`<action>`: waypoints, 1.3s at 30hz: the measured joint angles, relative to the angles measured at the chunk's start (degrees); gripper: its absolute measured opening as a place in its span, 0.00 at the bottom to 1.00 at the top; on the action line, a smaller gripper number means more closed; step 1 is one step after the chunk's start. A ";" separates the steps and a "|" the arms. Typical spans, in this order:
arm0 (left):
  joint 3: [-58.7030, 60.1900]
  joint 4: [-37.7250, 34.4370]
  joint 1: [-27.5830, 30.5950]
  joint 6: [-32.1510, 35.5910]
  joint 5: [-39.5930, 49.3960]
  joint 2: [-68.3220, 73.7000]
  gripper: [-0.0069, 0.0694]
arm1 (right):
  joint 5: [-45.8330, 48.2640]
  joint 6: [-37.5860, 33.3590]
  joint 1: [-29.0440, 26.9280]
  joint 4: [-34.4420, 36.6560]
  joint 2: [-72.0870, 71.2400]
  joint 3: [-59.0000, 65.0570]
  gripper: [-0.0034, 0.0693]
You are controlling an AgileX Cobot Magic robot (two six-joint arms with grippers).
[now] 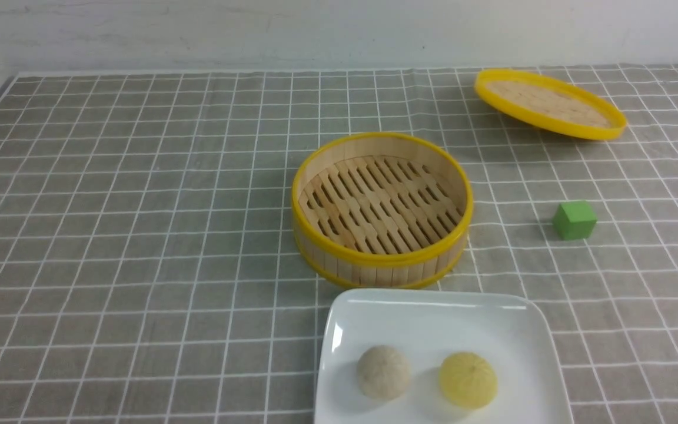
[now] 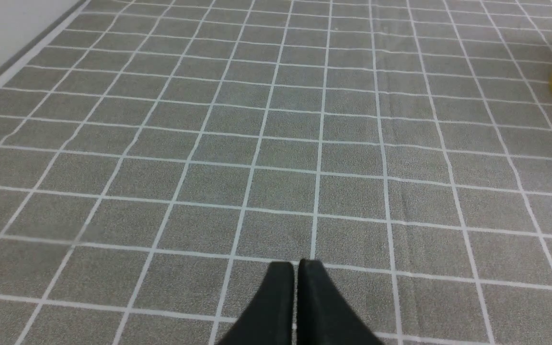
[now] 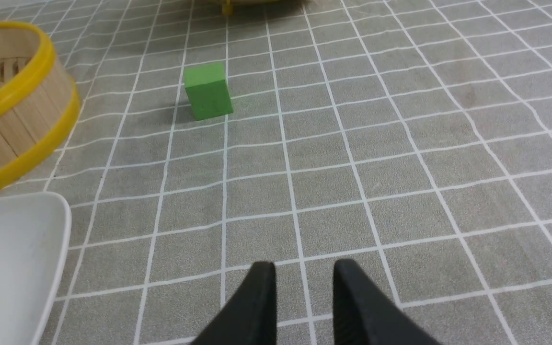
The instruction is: Put the steamed buns into the plate on the grey tablecloth.
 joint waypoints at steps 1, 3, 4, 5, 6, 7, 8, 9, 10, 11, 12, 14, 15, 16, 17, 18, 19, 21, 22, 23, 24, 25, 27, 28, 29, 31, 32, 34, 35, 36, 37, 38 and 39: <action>0.00 0.00 -0.06 0.00 0.00 0.00 0.14 | 0.00 0.00 0.00 0.00 0.00 0.00 0.32; 0.00 0.07 -0.06 0.00 0.02 0.00 0.14 | 0.00 0.00 0.00 0.00 0.00 0.00 0.32; 0.00 0.07 -0.06 0.00 0.02 0.00 0.14 | 0.00 0.00 0.00 0.00 0.00 0.00 0.32; 0.00 0.07 -0.06 0.00 0.07 0.00 0.14 | 0.00 0.00 0.00 0.00 0.00 0.00 0.32; 0.00 0.07 -0.06 0.00 0.07 0.00 0.14 | 0.00 0.00 0.00 0.00 0.00 0.00 0.33; 0.00 0.07 -0.06 0.00 0.07 0.00 0.14 | 0.00 0.00 0.00 0.00 0.00 0.00 0.33; 0.00 0.07 -0.06 0.00 0.07 0.00 0.14 | 0.00 0.00 0.00 0.00 0.00 0.00 0.33; 0.00 0.07 -0.06 0.00 0.07 0.00 0.14 | 0.00 0.00 0.00 0.00 0.00 0.00 0.33; 0.00 0.07 -0.06 0.00 0.07 0.00 0.15 | 0.00 0.00 0.00 0.00 0.00 0.00 0.33; 0.00 0.12 -0.06 0.00 0.07 0.00 0.15 | 0.00 0.00 0.00 0.00 0.00 0.00 0.33; 0.00 0.12 -0.06 0.00 0.07 0.00 0.15 | 0.00 0.00 0.00 0.00 0.00 0.00 0.33; 0.00 0.12 -0.06 0.00 0.07 0.00 0.15 | 0.00 0.00 0.00 0.00 0.00 0.00 0.34; 0.00 0.18 -0.06 0.00 0.07 0.00 0.16 | 0.00 0.00 0.00 0.00 0.00 0.00 0.34; -0.02 0.18 -0.06 0.00 0.07 0.00 0.16 | 0.00 0.00 0.00 0.00 0.00 0.00 0.34; -0.02 0.18 -0.06 0.00 0.07 0.00 0.16 | 0.00 0.00 0.00 0.00 0.00 0.00 0.35; -0.02 0.18 -0.06 0.00 0.09 0.00 0.16 | 0.00 0.00 0.00 0.00 0.00 0.00 0.35; -0.02 0.23 -0.06 0.00 0.09 0.00 0.16 | 0.00 0.00 0.00 0.00 0.00 0.00 0.35; -0.07 0.52 -0.06 0.00 0.21 0.00 0.16 | 0.00 0.00 0.00 0.00 0.00 0.00 0.35; -0.07 0.76 -0.06 0.00 0.27 0.00 0.16 | 0.00 0.00 0.00 0.00 0.00 0.00 0.35; -0.07 0.97 -0.06 0.00 0.32 0.00 0.16 | 0.00 0.00 0.00 0.00 0.00 0.00 0.35; -0.07 1.32 -0.06 0.00 0.39 0.00 0.16 | 0.00 0.00 0.00 0.00 0.00 0.00 0.36; -0.07 1.60 -0.06 0.00 0.38 0.00 0.16 | 0.00 0.00 0.00 0.00 0.00 0.00 0.36; -0.07 1.72 -0.06 0.00 0.45 0.00 0.16 | 0.00 0.00 0.00 0.00 0.00 0.00 0.36; -0.07 1.86 -0.06 -0.03 0.45 0.00 0.16 | 0.00 0.00 0.00 0.00 0.00 0.00 0.36; -0.07 1.93 -0.06 -0.03 0.45 0.00 0.16 | 0.00 0.00 0.00 0.00 0.00 0.00 0.36; -0.07 2.14 -0.06 -0.03 0.45 0.00 0.16 | 0.00 0.00 0.00 0.00 0.00 0.00 0.37; -0.07 2.14 -0.06 -0.03 0.45 0.00 0.16 | 0.00 0.00 0.00 0.00 0.00 0.00 0.37; -0.07 2.14 -0.06 -0.03 0.47 0.00 0.16 | 0.00 0.00 0.00 0.00 0.00 0.00 0.37; -0.07 2.14 -0.06 -0.03 0.47 0.00 0.17 | 0.00 0.00 0.00 0.00 0.00 0.00 0.37; -0.07 2.14 -0.06 -0.03 0.47 0.00 0.17 | 0.00 0.00 0.00 0.00 0.00 0.00 0.37; -0.07 2.14 -0.06 -0.03 0.47 0.00 0.18 | 0.00 0.00 0.00 0.00 0.00 0.00 0.37; -0.07 2.14 -0.06 -0.03 0.47 0.00 0.18 | 0.00 0.00 0.00 0.00 0.00 0.00 0.37; -0.07 2.17 -0.06 -0.03 0.47 0.00 0.18 | 0.00 0.00 0.00 0.00 0.00 0.00 0.37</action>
